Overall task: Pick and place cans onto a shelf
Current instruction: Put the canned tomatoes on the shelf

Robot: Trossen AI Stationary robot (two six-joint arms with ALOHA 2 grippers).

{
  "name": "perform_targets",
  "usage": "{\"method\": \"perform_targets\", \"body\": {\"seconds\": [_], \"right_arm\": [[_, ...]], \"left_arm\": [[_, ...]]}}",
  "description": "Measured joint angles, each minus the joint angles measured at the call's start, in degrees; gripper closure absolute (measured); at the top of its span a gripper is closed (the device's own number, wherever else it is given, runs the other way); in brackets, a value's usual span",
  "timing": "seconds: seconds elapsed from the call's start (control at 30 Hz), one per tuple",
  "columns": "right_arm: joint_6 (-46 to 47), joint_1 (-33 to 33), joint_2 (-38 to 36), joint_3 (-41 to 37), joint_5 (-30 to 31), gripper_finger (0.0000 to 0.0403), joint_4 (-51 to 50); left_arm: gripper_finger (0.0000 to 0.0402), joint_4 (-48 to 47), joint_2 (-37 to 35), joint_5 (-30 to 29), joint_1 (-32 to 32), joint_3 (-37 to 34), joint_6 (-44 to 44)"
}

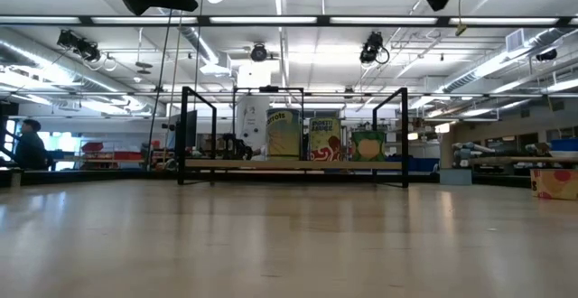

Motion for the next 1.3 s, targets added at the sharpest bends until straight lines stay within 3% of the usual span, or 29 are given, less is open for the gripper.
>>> {"method": "perform_targets", "body": {"seconds": [0.2, 0.43, 0.57, 0.73, 0.83, 0.97, 1.03, 1.17, 1.3], "right_arm": [[-2.93, 4.46, 5.47, -5.23, 0.27, 0.0057, 15.77], [0.49, 10.18, 9.4, -5.45, 0.42, 0.0057, 13.54], [0.81, 12.84, 10.38, -5.45, 3.67, 0.0057, 13.23], [0.42, 13.76, 10.49, -5.45, 7.25, 0.0057, 13.06], [0.53, 13.72, 9.96, -5.45, 8.1, 0.0057, 13.04], [0.94, 13.57, 9.7, -5.45, 8.92, 0.0057, 13.02], [2.08, 13.57, 9.87, -5.43, 10.63, 0.0057, 13.11], [5.22, 13.59, 10.81, -5.43, 13.26, 0.0057, 13.05], [7.64, 13.91, 12.94, -5.43, 15.42, 0.0057, 13.44]], "left_arm": [[0.0061, 0.96, 0.0, -0.18, 0.04, 0.0, -0.03], [0.0061, 9.08, 0.0, -0.39, 0.04, 0.0, 1.89], [0.0061, 15.18, -0.02, -0.77, 0.31, 0.02, 3.07], [0.0061, 17.04, 0.03, 6.81, 1.27, 0.5, 3.2], [0.0061, 16.69, 2.54, 10.82, -0.82, 4.55, 3.16], [0.0061, 2.57, 9.15, 10.89, -4.93, 14.53, 2.08], [0.0061, -8.84, 11.91, 10.15, -6.26, 20.98, -1.91], [0.0061, -36.72, 15.82, 10.45, -9.3, 30.02, -17.43], [0.0061, -49.23, 16.24, 14.34, -14.78, 30.41, -32.35]]}}
